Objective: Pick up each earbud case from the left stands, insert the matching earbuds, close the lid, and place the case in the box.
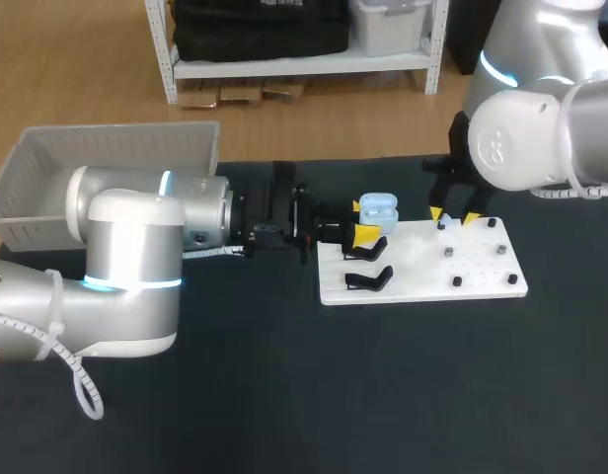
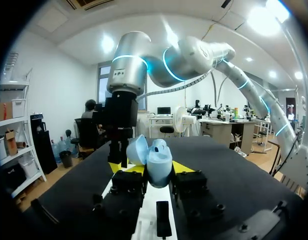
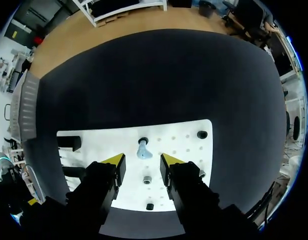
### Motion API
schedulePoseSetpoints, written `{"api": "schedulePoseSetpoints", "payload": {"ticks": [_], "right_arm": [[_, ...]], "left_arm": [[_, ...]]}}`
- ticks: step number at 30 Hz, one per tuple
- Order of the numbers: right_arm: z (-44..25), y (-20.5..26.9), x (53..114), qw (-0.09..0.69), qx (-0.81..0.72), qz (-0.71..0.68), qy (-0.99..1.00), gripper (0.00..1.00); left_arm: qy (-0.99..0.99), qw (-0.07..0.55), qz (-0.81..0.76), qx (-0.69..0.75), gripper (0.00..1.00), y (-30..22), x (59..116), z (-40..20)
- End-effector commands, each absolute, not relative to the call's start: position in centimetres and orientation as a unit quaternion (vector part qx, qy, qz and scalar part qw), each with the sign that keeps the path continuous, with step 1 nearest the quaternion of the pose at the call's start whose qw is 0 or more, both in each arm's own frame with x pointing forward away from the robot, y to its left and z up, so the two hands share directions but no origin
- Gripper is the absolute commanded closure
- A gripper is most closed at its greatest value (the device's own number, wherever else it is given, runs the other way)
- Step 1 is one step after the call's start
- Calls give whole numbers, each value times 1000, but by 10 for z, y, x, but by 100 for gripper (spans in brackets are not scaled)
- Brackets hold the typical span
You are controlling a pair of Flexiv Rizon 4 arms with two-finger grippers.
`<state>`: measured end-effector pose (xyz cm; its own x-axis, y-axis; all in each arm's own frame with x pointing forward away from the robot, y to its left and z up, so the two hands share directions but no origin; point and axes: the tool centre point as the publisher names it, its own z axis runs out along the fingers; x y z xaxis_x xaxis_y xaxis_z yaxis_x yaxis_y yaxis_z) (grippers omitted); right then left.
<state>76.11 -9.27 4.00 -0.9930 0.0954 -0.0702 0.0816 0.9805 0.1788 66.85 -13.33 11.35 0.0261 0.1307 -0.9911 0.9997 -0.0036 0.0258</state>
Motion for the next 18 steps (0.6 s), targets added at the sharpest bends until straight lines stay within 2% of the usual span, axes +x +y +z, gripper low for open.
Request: {"api": "schedulePoseSetpoints", "payload": {"ticks": [1,18], "right_arm": [[38,-95,763,38,47,89,994,58],[31,-90,766,36,46,94,994,64]], "left_arm": [[524,475,-460,538,100,-133,668,113],[524,475,-460,538,100,-133,668,113]]}}
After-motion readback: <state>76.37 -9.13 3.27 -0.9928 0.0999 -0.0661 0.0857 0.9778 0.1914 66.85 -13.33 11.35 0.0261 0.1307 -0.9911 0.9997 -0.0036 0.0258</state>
